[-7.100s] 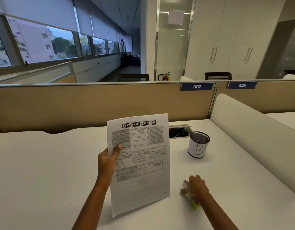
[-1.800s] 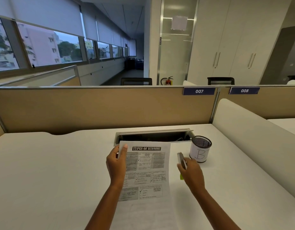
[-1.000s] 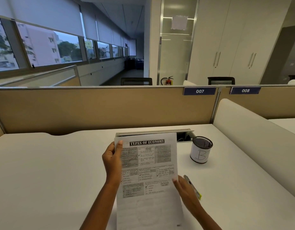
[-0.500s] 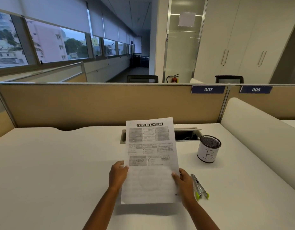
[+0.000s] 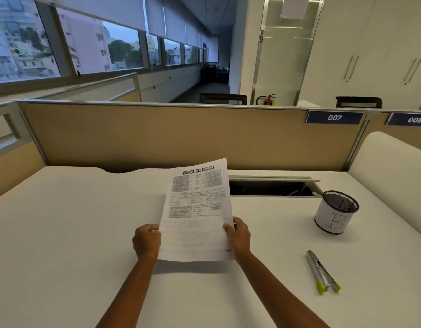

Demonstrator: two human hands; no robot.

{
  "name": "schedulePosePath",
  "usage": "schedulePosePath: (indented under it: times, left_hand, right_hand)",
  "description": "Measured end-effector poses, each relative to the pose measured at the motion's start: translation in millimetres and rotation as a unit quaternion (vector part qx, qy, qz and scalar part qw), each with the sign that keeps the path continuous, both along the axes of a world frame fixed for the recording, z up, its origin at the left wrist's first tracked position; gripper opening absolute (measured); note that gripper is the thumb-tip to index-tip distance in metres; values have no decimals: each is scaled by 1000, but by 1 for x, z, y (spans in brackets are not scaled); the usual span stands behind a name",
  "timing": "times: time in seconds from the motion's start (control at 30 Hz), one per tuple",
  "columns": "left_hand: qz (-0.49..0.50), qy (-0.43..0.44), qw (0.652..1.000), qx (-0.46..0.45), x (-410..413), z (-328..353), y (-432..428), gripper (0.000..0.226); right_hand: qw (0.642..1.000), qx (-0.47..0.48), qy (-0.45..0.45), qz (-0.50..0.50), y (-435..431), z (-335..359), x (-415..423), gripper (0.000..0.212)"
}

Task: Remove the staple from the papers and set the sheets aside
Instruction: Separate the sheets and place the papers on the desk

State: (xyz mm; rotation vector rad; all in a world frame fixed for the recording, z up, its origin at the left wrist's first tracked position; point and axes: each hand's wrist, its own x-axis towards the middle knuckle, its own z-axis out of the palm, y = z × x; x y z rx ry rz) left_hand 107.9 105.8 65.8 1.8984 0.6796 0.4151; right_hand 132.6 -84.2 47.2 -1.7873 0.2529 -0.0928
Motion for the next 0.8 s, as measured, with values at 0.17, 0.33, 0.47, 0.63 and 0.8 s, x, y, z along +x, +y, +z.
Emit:
schedulePosePath:
  times: [0.17,0.33,0.47,0.63,0.8]
  left_hand:
    - [39,-4,999,14,23,-7,29,24]
    - [70,-7,997,41,50,-14,58,26]
    - [88,-9,994,57,66,-24,81,26]
    - [121,-1,992,41,79,-39,102,26]
    - [99,-20,994,52,89,-49,107,21]
  right_hand:
    - [999,-23,5,32,39,-6,28,27]
    - [998,-45,18,50,72,-11,59,26]
    - [995,-57,47,67,95,-17,78,29]
    - [991,-85,55,83,113,-27,92,33]
    - [977,-187,7,103,117,-38,98,34]
